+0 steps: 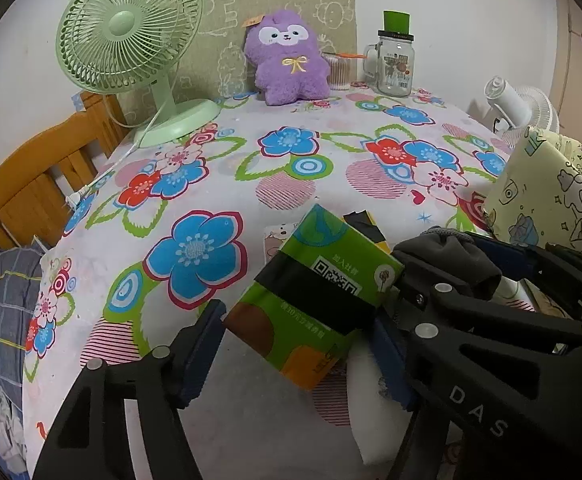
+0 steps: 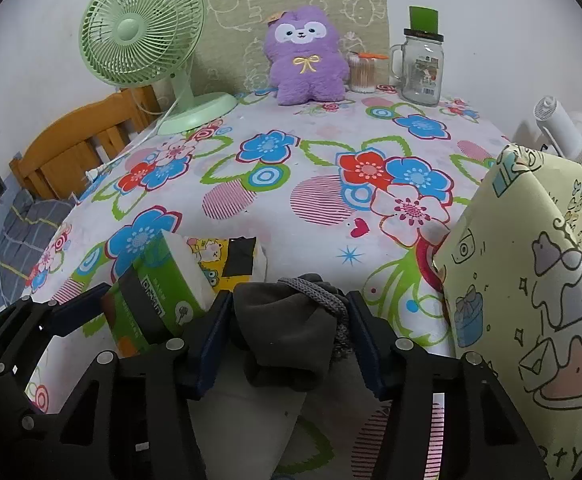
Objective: Organize soft objects
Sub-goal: 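Grasp grey cloth bag with right tool while left tool grasps green tissue pack, then lift grey bag with right tool while left tool carries tissue pack toward box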
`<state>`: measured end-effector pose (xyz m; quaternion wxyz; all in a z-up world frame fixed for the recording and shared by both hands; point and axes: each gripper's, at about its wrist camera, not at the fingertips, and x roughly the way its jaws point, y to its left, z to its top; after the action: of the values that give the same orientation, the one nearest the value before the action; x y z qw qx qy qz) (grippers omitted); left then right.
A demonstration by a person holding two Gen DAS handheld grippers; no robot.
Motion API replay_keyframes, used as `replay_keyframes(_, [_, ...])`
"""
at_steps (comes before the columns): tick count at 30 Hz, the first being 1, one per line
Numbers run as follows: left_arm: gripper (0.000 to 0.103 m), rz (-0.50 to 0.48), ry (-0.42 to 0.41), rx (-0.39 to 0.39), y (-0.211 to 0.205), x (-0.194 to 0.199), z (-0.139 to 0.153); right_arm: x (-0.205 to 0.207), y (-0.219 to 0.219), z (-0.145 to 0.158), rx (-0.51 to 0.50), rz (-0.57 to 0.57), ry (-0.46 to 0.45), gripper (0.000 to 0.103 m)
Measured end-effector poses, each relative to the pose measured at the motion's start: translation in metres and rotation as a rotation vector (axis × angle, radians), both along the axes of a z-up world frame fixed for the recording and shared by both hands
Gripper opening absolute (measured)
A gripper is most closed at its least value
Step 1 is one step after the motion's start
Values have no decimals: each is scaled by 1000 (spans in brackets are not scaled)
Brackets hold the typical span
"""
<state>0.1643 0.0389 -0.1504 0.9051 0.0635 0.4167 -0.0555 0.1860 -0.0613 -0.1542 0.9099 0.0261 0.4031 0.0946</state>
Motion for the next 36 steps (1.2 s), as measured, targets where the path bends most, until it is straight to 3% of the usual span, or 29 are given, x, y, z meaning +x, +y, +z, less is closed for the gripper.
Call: replay_keyframes(36, [67,27,-110,-12,-14,-60,42,-57,-14,41,8,0,-113,58])
